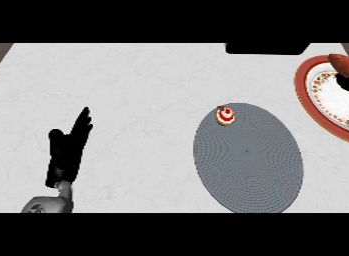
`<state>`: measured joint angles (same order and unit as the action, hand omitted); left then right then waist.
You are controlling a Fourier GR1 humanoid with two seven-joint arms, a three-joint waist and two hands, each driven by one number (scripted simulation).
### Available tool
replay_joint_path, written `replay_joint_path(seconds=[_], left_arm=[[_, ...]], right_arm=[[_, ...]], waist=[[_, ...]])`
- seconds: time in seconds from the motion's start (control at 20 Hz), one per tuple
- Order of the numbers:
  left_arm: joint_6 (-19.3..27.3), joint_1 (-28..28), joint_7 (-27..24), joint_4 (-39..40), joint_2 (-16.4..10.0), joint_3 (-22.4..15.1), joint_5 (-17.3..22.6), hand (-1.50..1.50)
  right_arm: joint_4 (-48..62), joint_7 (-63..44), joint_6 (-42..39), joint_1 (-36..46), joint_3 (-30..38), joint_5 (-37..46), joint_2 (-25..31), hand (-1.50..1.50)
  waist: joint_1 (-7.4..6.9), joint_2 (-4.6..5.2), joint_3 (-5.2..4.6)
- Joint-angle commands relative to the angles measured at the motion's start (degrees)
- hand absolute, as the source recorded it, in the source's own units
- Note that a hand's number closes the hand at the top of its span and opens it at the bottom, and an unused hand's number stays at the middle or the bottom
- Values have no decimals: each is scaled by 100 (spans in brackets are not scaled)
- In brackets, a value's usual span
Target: Pick the sweet potato from the placemat and place it in the plate
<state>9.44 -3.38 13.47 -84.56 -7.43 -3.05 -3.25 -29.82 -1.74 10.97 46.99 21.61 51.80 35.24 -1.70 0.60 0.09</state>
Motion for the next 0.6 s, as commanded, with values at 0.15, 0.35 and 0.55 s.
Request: replay_joint_path(seconds=[0.15,0.35,0.55], left_arm=[[-16,215,-335,176,64,-51,-74,0],[-192,-66,-14,4,-117,121,100,0],[-197,326,-476,165,-67,70,20,0]], right_arm=[[1205,639,-1132,49,152,-236,387,150],[1734,774,-1228,-60,72,-70,486,-150],[1730,1524,-1630,187,136,-213,671,-150]], waist=[[-33,25,3],[-83,51,12],[-73,30,8]])
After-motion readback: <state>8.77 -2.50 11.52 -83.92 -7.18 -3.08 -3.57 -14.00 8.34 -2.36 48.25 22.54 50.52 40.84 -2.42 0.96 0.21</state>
